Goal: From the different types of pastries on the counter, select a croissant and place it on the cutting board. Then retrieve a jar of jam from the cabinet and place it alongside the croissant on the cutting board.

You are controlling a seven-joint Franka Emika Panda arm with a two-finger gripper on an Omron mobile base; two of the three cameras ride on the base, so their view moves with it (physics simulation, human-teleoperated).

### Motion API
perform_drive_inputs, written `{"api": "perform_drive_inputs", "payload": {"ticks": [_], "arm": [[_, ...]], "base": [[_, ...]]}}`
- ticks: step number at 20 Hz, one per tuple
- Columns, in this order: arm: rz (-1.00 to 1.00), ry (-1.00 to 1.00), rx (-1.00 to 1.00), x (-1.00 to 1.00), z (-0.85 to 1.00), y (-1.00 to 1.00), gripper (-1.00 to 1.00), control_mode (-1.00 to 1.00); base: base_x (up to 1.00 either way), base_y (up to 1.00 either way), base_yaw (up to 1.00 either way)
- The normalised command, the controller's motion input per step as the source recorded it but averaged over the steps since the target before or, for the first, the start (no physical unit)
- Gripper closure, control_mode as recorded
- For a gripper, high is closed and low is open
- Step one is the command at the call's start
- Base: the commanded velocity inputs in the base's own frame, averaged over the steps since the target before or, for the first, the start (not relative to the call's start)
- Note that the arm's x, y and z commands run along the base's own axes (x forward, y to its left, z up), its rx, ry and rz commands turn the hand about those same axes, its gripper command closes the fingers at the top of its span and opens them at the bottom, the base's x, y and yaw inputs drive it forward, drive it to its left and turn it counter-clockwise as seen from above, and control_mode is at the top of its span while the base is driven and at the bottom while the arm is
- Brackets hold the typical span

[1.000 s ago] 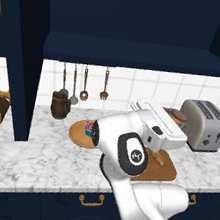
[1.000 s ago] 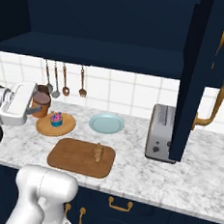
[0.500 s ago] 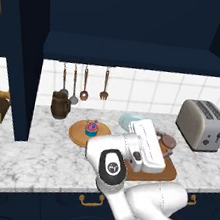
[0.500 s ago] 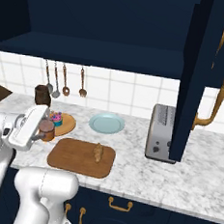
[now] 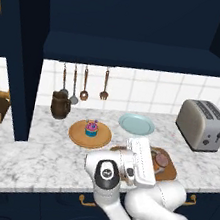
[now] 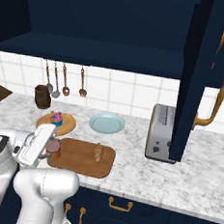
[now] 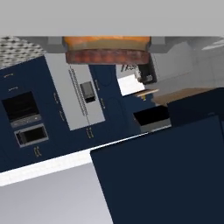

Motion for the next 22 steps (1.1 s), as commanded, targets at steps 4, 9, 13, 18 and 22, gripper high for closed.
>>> {"api": "perform_drive_inputs", "payload": {"ticks": [4, 9, 13, 18, 22], "arm": [[-0.12, 0.00, 0.00, 0.68, -0.55, 0.00, 1.00, -1.00], [-0.08, 0.00, 0.00, 0.99, -0.37, 0.00, 1.00, -1.00], [-0.06, 0.00, 0.00, 0.74, -0.43, 0.00, 1.00, -1.00], [-0.04, -0.04, 0.00, 0.33, -0.64, 0.00, 1.00, -1.00], [-0.03, -0.04, 0.00, 0.24, -0.67, -0.04, 1.00, -1.00]], "base": [[0.00, 0.00, 0.00], [0.00, 0.00, 0.00], [0.00, 0.00, 0.00], [0.00, 0.00, 0.00], [0.00, 0.00, 0.00]]}}
